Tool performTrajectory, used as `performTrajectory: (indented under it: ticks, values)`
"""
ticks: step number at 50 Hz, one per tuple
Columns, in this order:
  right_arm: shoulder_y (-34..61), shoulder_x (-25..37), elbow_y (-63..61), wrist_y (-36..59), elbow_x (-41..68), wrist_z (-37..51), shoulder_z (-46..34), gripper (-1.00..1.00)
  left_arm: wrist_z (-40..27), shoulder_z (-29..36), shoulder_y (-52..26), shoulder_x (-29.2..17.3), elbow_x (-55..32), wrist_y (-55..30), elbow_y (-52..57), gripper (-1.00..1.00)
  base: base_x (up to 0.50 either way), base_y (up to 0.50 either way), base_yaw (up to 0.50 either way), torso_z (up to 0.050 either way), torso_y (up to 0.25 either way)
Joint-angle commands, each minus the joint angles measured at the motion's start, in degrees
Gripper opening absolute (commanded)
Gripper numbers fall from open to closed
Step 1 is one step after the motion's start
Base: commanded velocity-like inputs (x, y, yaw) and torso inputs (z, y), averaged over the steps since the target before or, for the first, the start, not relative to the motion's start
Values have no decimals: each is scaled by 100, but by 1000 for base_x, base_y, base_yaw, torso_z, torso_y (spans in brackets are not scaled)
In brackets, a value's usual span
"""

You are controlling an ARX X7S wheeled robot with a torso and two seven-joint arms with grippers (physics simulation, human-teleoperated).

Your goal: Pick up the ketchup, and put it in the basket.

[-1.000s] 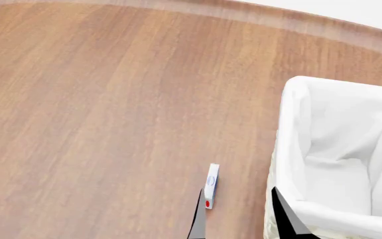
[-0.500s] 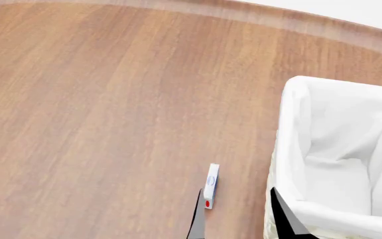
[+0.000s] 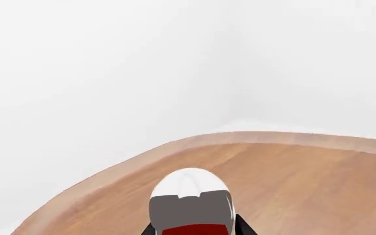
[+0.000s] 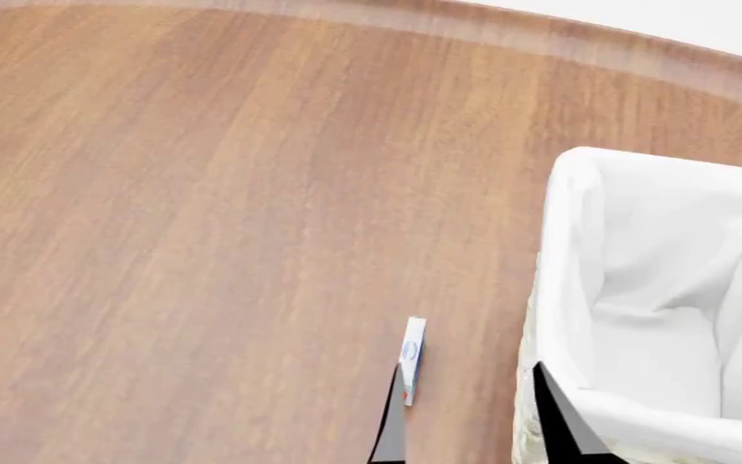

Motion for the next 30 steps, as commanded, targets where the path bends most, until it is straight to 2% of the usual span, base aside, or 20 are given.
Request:
performTrajectory:
  ticks: [1,10,17,30]
  values:
    - [-29,-50,-9,-89,-15,-140,223,100,640,309,-839,-462,-319,-807,425,-100,0,0,0,0,0]
    - [-35,14,-199,-40,44,-68,275,100,1176,714,-1569,-578,-750,-1131,514,-100,0,0,0,0,0]
    - [-43,46,-252,-50,70,-44,308,100,1518,276,-1904,-469,-1673,-1241,507,-100,0,0,0,0,0]
    - [-22,67,-285,-49,73,-19,296,100,1859,469,-3056,-778,-2483,-2108,418,-100,0,0,0,0,0]
